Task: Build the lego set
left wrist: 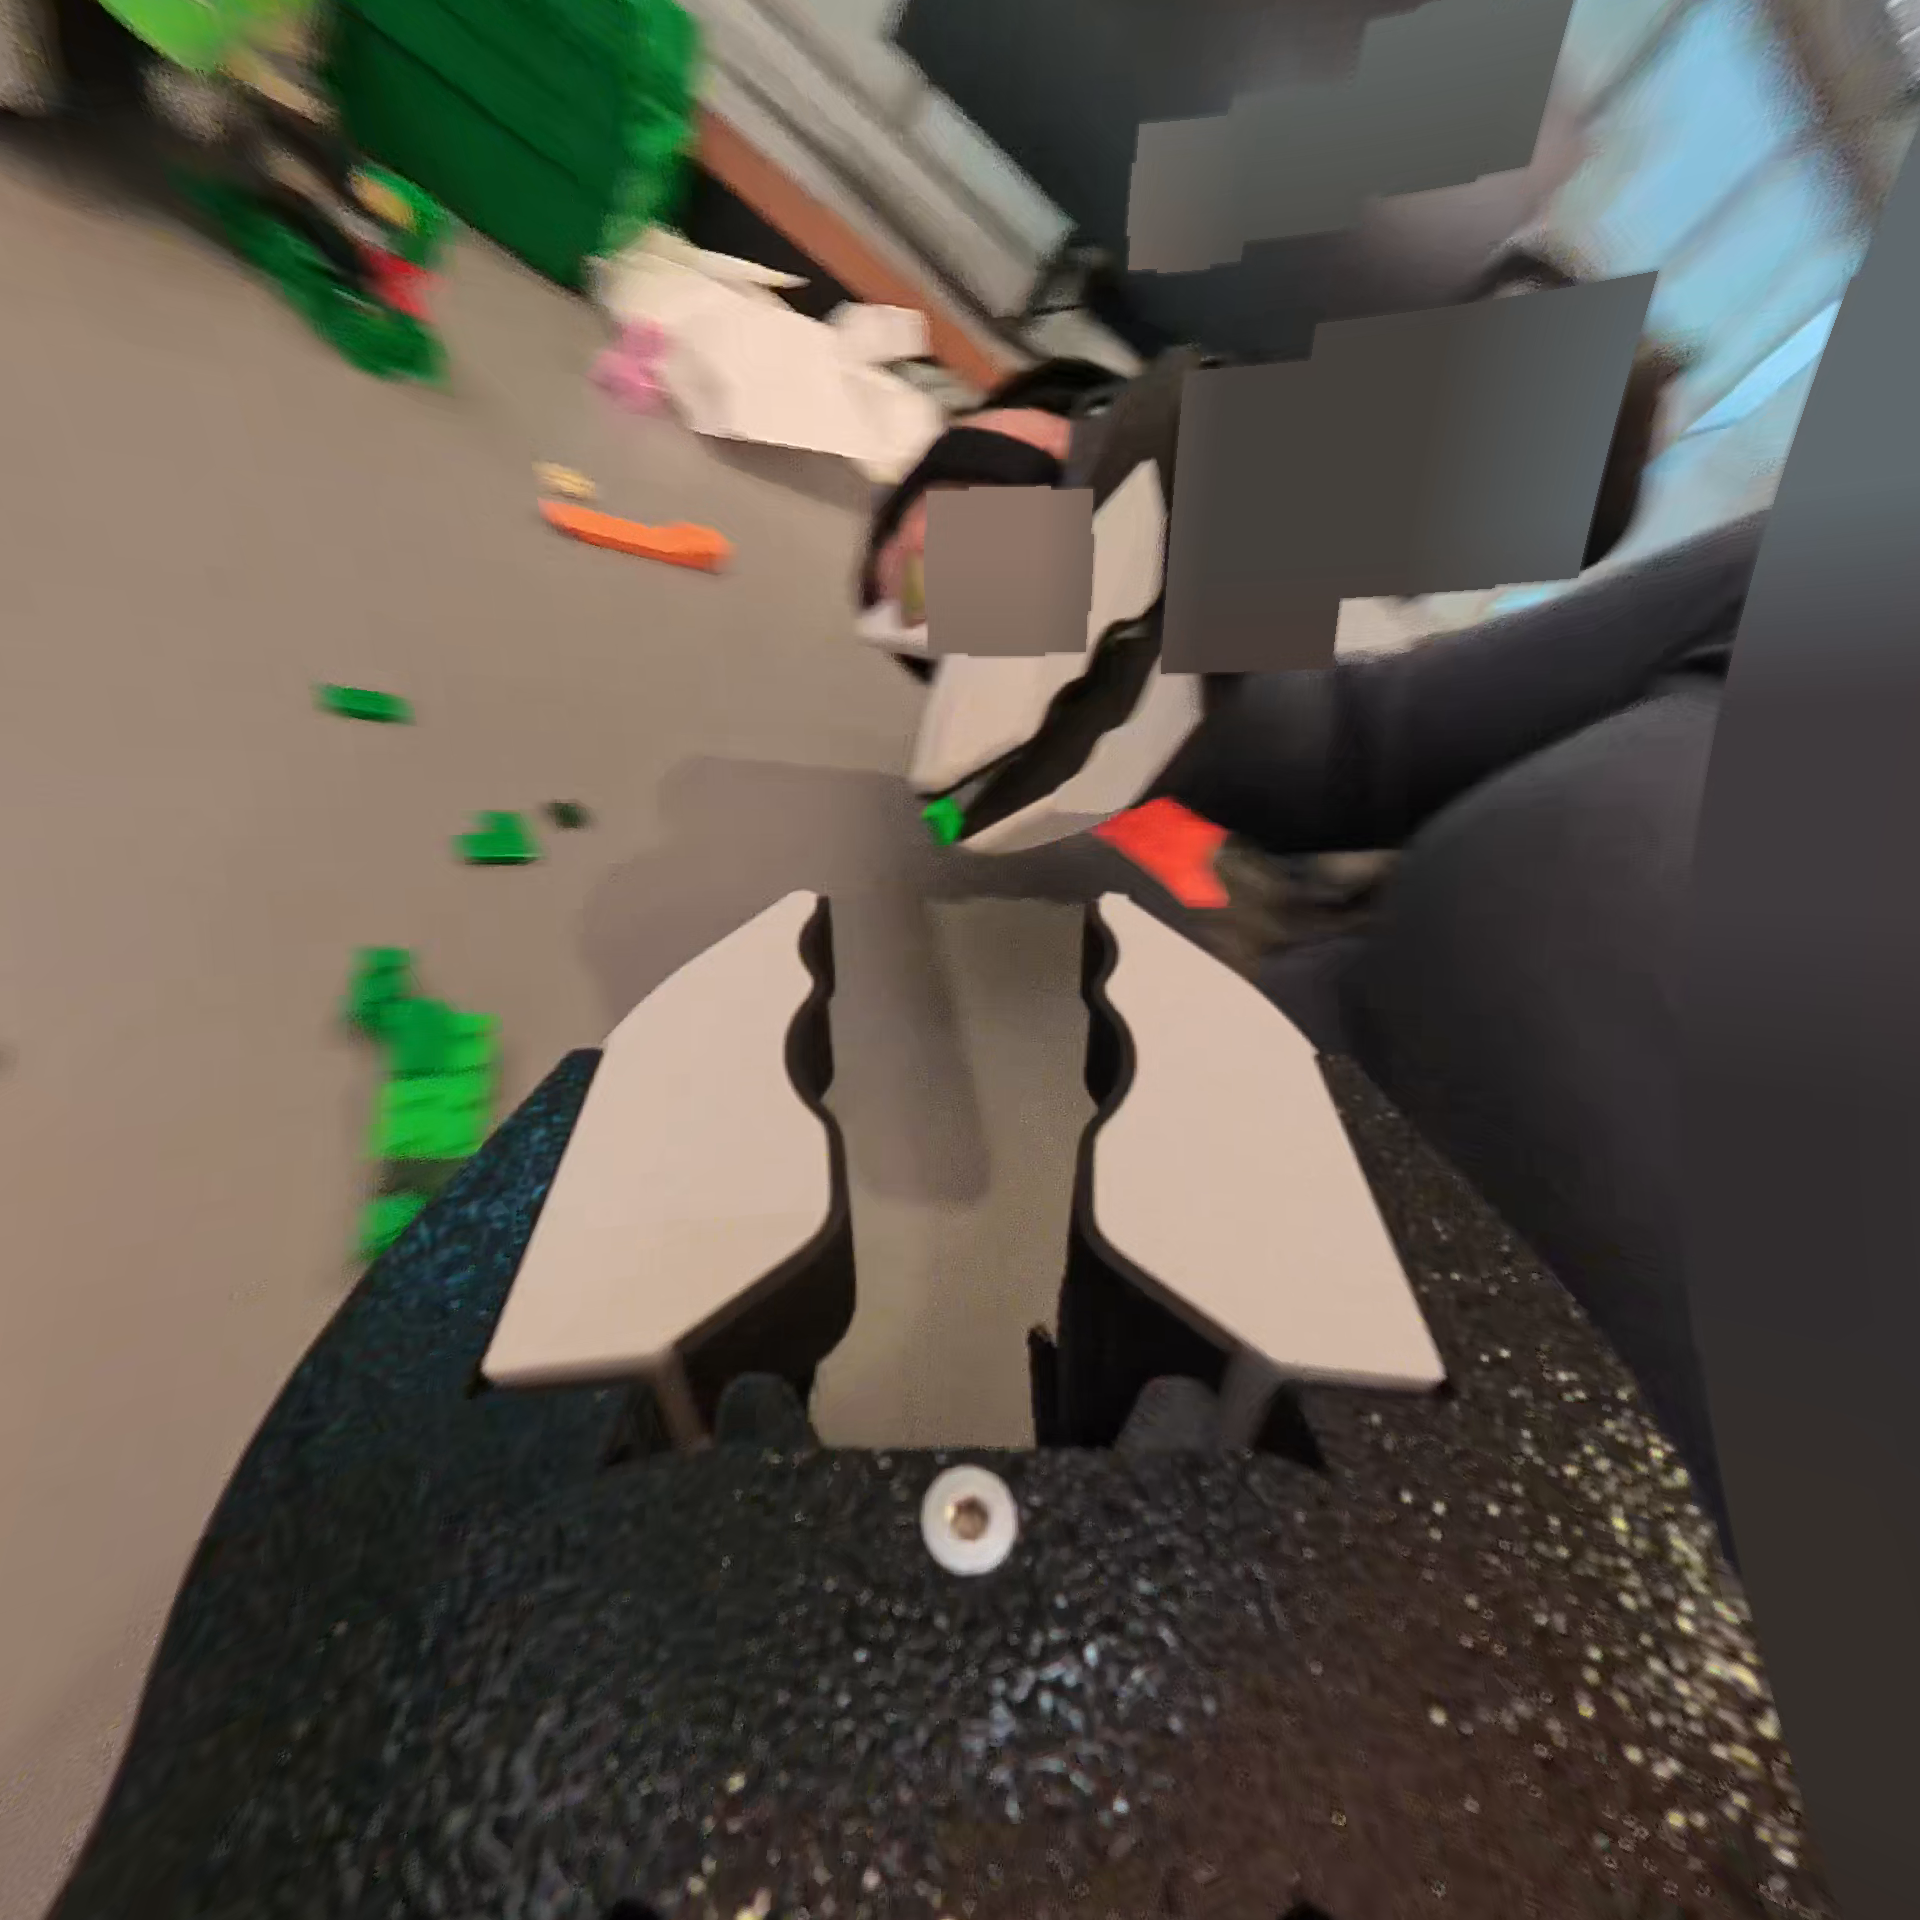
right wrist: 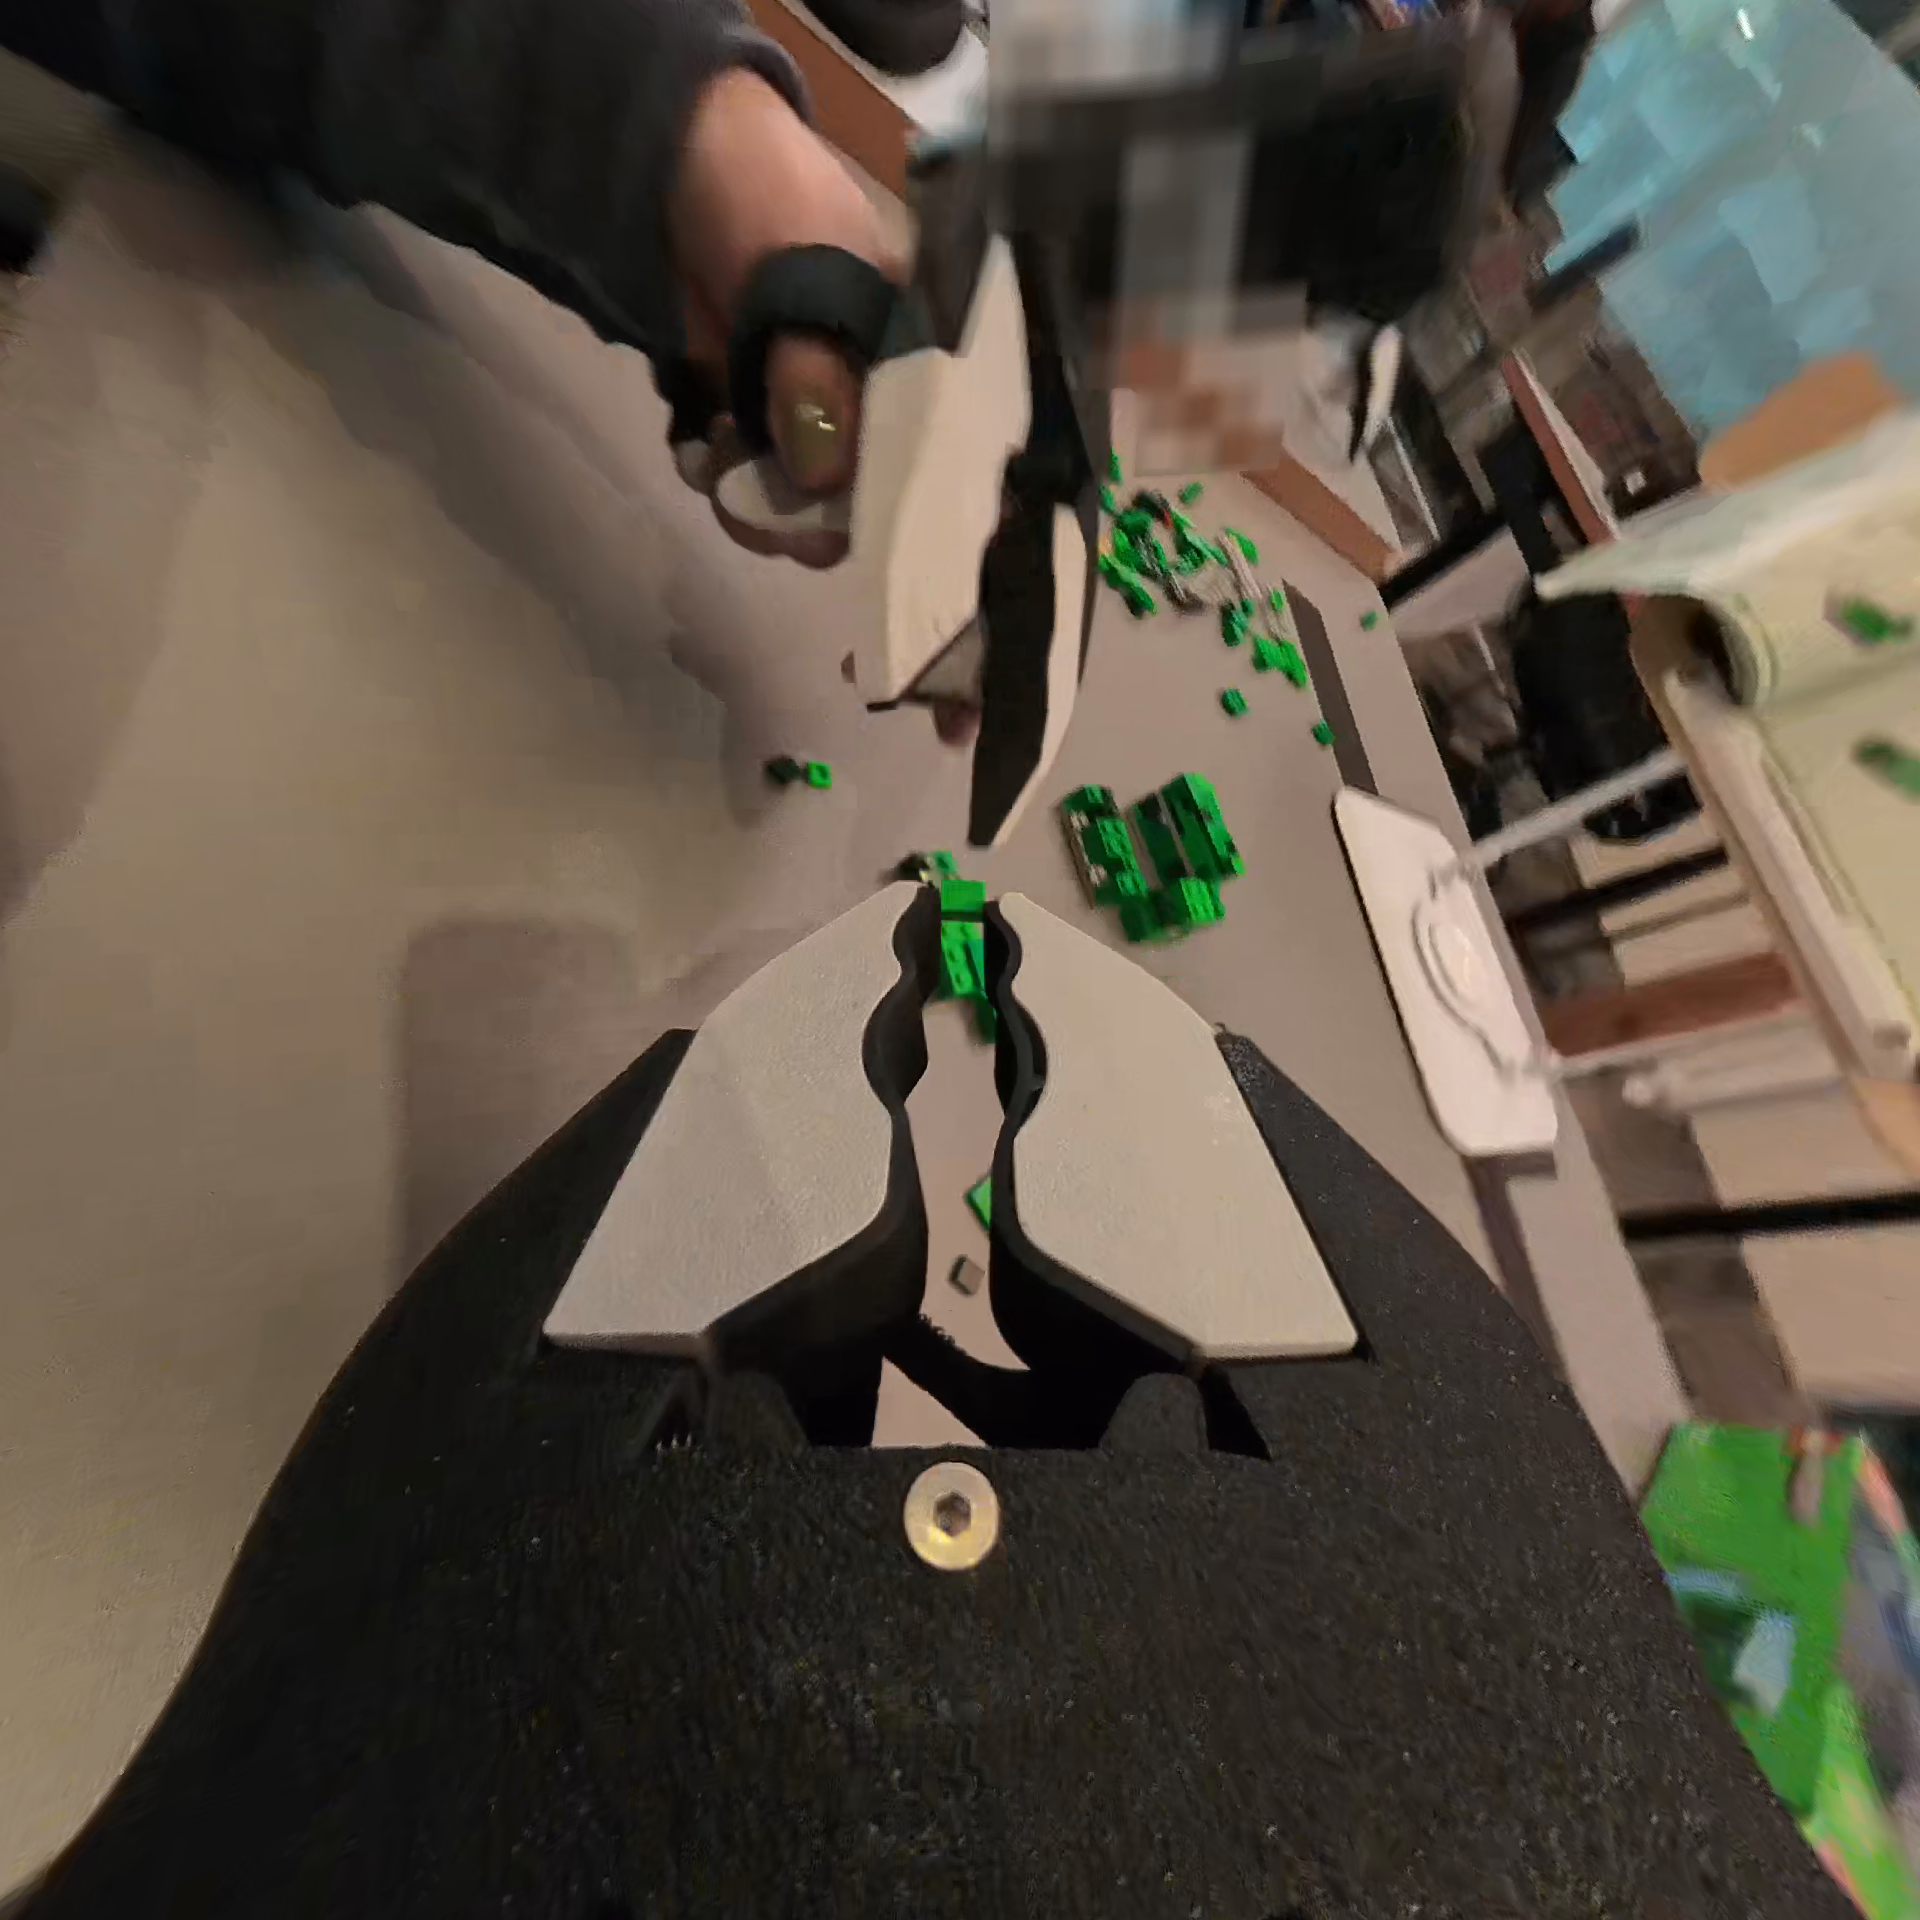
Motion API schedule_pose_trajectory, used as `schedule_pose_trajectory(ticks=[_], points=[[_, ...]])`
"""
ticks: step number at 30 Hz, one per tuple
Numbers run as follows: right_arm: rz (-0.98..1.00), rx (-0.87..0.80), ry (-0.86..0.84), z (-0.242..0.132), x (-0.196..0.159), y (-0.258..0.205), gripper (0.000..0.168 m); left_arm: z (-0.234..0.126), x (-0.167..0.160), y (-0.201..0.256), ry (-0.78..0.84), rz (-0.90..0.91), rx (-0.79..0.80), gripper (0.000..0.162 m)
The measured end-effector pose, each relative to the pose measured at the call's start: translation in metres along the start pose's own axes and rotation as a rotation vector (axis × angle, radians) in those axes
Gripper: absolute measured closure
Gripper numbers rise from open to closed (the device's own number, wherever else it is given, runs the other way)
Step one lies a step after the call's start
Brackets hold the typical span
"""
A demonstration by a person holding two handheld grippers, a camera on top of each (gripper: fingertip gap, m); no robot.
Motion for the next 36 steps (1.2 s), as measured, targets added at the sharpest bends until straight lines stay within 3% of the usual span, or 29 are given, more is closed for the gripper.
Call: schedule_pose_trajectory(ticks=[3,5,13,19,25,32,36], points=[[0.201,-0.095,-0.053,0.008,-0.02,0.004,0.161,-0.021,-0.002,-0.023,-0.109,0.27,0.338,0.109],[0.302,-0.149,-0.073,0.016,-0.031,0.004,0.161,-0.026,-0.009,-0.034,-0.216,0.371,0.463,0.106],[0.515,-0.224,-0.111,0.038,-0.053,0.004,0.161,-0.013,-0.034,-0.062,-0.458,0.471,0.578,0.104],[0.649,-0.247,-0.108,0.043,-0.061,0.01,0.161,-0.007,-0.031,-0.066,-0.445,0.417,0.587,0.132],[0.639,-0.287,-0.117,0.047,-0.062,0.014,0.161,-0.002,-0.031,-0.067,-0.39,0.44,0.669,0.145],[0.697,-0.413,-0.073,0.038,-0.065,0.027,0.161,0.016,-0.018,-0.061,-0.18,0.341,0.76,0.145],[0.706,-0.415,-0.123,0.038,-0.064,0.029,0.161,0.027,-0.023,-0.06,-0.18,0.308,0.749,0.145]])
Point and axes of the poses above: each gripper's, where its closed fingertips meet, z out along the fingers, x out of its top, y = z × x across the jaws, the point moved 6 cm from there along -z, back along the fingers, and after that the axes turned 9 degrees about y, right-handed, at the moved point
